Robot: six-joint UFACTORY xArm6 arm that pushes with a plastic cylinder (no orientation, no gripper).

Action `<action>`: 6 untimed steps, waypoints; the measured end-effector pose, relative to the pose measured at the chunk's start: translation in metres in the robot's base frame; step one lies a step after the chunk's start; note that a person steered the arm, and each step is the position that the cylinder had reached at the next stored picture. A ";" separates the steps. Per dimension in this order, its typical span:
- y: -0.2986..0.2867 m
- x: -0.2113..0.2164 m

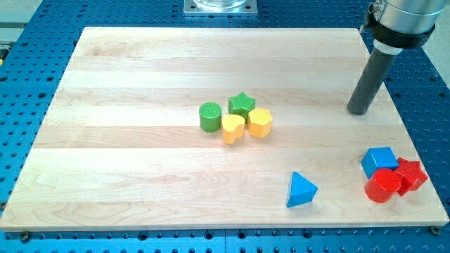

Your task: Place your arm at the top of the triangle

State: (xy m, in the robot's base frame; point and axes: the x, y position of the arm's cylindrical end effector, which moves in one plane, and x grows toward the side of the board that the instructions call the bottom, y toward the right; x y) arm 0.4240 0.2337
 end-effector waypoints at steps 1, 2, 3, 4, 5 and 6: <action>0.000 0.000; -0.002 0.000; -0.002 0.000; -0.054 0.036; -0.072 0.052; -0.079 0.061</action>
